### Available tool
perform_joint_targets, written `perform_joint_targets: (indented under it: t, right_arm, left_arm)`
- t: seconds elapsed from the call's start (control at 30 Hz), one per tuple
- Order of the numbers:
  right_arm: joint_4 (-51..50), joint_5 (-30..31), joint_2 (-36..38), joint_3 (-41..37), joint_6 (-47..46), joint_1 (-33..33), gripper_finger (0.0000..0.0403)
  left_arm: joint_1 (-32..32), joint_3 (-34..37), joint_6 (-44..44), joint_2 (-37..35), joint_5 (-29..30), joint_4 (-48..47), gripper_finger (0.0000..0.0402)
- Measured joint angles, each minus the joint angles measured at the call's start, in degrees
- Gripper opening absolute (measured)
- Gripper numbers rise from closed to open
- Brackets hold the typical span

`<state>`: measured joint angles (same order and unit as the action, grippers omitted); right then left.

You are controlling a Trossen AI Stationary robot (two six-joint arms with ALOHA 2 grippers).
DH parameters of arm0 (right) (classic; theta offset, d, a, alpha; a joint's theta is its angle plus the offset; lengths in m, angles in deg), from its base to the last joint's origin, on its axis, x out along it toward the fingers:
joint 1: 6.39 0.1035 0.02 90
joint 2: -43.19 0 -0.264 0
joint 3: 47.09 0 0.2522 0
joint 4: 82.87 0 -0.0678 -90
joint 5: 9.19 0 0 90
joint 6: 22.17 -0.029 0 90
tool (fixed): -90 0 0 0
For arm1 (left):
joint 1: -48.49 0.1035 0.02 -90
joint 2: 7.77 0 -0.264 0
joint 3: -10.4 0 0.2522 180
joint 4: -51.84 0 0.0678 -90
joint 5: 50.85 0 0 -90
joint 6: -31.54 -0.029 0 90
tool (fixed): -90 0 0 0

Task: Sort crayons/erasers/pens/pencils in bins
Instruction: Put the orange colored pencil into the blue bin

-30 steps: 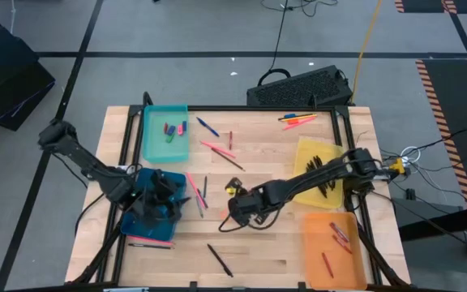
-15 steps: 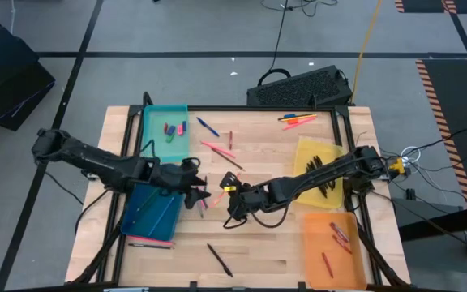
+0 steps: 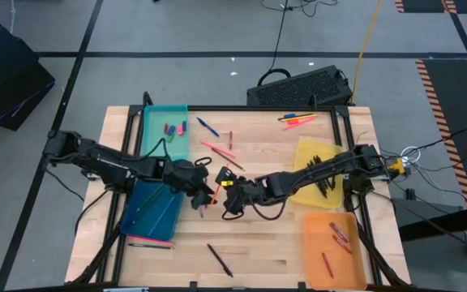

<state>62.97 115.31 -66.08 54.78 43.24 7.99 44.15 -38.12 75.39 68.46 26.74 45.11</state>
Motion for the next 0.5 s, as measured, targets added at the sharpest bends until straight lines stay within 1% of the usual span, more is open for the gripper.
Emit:
perform_joint_targets:
  t: [0.17, 0.3, 0.4, 0.43, 0.5]
  right_arm:
    - [-0.81, -0.03, 0.0, 0.02, 0.85, 2.21, 0.0008]
    - [-3.38, 0.32, 0.0, 0.02, -2.1, 2.75, 0.0001]
    - [-6.45, -0.12, 0.01, 0.07, -7.31, 2.62, 0.0001]
    - [-7.8, -1.24, 0.02, 0.07, -10.04, 2.49, 0.0]
    - [-10.66, -5.73, 0.02, 0.07, -16.06, 2.17, 0.0001]
  left_arm:
    - [2.41, 0.0, -0.08, 0.0, 0.23, -5.12, 0.0273]
    - [3.91, 0.02, -0.85, -1.82, -1.91, -9.96, 0.0273]
    - [4.46, -0.04, -1.56, -4.41, -1.21, -15.05, 0.0273]
    - [4.44, -0.02, -1.66, -5.2, -0.33, -16.59, 0.0273]
    - [4.06, -0.02, -2.35, -6.92, 1.83, -18.97, 0.0273]
